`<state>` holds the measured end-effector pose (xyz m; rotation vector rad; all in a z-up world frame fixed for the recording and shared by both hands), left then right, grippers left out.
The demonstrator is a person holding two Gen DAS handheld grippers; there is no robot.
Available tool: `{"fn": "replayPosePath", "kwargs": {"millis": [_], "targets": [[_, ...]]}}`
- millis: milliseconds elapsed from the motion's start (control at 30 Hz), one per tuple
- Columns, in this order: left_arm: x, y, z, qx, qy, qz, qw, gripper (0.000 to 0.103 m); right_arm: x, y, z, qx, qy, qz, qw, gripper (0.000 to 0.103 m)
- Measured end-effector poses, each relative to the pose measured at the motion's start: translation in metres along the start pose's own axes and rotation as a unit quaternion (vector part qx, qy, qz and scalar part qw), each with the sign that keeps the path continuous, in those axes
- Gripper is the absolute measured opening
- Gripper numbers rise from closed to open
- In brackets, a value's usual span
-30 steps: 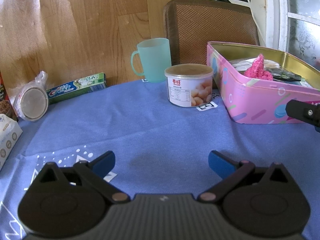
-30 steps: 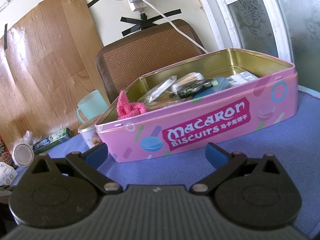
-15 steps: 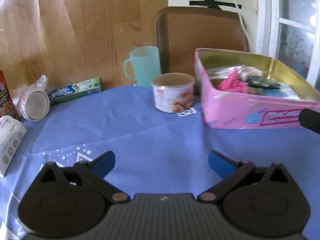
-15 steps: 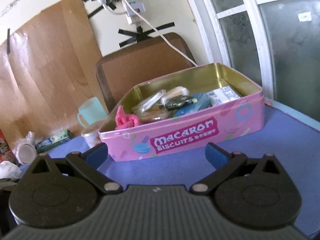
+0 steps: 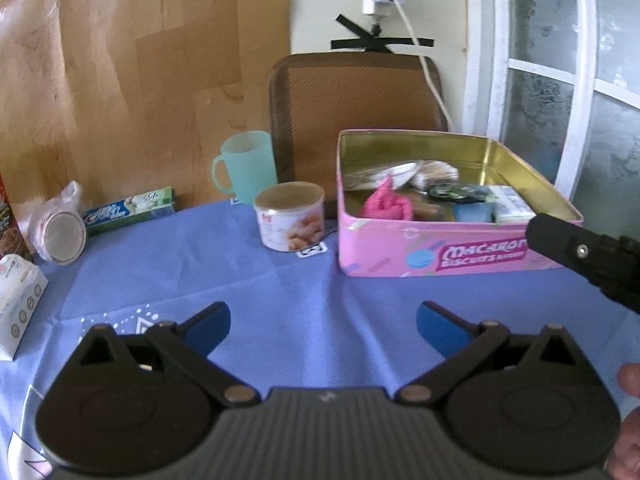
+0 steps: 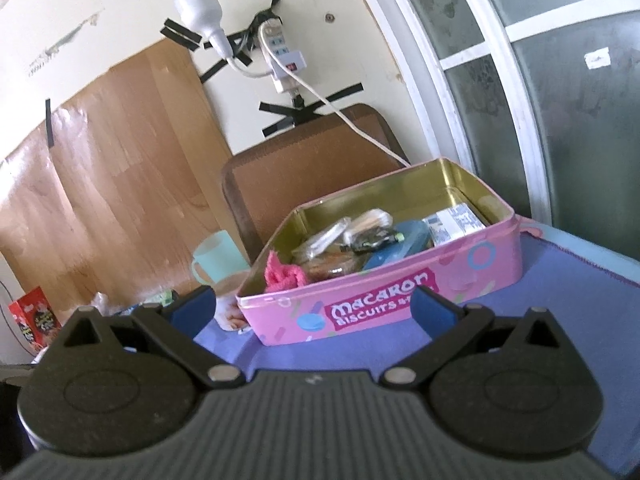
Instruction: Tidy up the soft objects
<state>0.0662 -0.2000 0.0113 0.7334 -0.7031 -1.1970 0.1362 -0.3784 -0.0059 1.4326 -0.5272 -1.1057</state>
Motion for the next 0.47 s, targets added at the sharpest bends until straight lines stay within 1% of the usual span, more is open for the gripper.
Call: {"fn": "replayPosePath", "kwargs": {"millis": [267, 400, 467], "targets": [[0.02, 0.006, 0.012, 0.017, -0.007, -0.015, 0.9997, 0.103, 0.01, 0.003, 0.008, 0.015, -0.006, -0.012, 1.0, 0.103], [0.026, 0.007, 0.019, 0.044, -0.008, -0.024, 0.9987, 0.103, 0.013, 0.003, 0.008, 0.017, -0.008, -0.01, 1.0, 0.103], [0.027, 0.009, 0.018, 0.043, -0.017, -0.025, 0.9986, 0.103, 0.013, 0.003, 0.008, 0.019, -0.011, -0.005, 1.0, 0.103]]}}
Point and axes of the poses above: each gripper's, at about its wrist camera, not at the fingertips, and z roughly against the way its jaws point, x to its right, y to its top, the point moved 3 cm from there along -z, roughly the way its jaws point, and after that the axes turned 12 degrees about z, right-handed, at the moved point
